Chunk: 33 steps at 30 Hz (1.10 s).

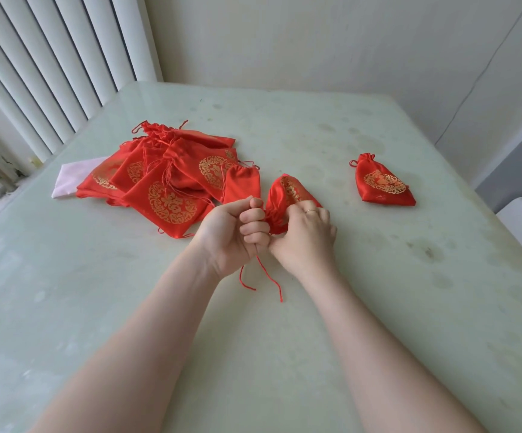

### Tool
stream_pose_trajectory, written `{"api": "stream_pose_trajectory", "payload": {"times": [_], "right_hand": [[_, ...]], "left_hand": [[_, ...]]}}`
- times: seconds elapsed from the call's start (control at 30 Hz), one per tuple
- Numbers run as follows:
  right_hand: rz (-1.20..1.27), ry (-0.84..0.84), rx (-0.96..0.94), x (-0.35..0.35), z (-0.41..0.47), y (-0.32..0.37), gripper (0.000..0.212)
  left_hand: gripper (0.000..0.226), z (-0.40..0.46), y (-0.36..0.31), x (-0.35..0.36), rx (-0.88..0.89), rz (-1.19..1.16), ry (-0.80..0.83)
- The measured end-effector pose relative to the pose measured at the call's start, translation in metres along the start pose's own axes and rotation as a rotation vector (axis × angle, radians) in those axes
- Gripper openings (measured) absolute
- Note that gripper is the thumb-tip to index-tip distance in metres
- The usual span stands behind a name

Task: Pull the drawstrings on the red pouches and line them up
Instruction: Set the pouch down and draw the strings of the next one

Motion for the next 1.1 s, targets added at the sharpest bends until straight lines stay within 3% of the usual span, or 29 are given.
{"api": "stream_pose_trajectory", "payload": {"times": [0.13,0.27,0.47,0.57,0.77,0.9,0.97,1.1], "right_hand": [[-0.05,-0.092,-0.101,-0.006,0.005,0.001,0.021],[-0.124,0.003,-0.191,-0.019,0.008,-0.007,0.027],[0.238,0.211,-0.105,-0.046,0.016,-0.043,0.033],[0.582,0.207,-0.013,-0.048,0.015,-0.045,0.038],[1.84,0.06,0.417,-0.049,0.023,-0.051,0.046],[2.248,0.105,0.434,-0.043,0.023,-0.044,0.047],[2.221,0.07,0.491,-0.039,0.026,-0.043,0.054],[1.745,0.028,0.605,-0.032,0.026,-0.042,0.043]], "left_hand": [[0.03,-0.003,-0.002,0.002,0.006,0.034,-0.012],[0.029,-0.001,-0.016,-0.006,0.197,0.047,-0.1],[0.033,0.001,-0.025,-0.017,0.32,0.038,-0.172],[0.033,0.001,-0.025,-0.02,0.309,0.011,-0.186],[0.037,0.0,-0.03,-0.026,0.296,-0.177,-0.148],[0.036,0.002,-0.022,-0.021,0.27,-0.133,-0.103],[0.036,0.006,-0.019,-0.02,0.289,-0.123,-0.143],[0.035,0.011,-0.016,-0.025,0.348,-0.113,-0.277]]}}
Point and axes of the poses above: each hand's wrist, its own z-axis towards the middle knuckle, its own x-axis out of the palm, y = z × x, the point moved 2 cm from there along z, towards the middle knuckle, and after that the axes turned 5 degrees about z, right-handed, at the moved point
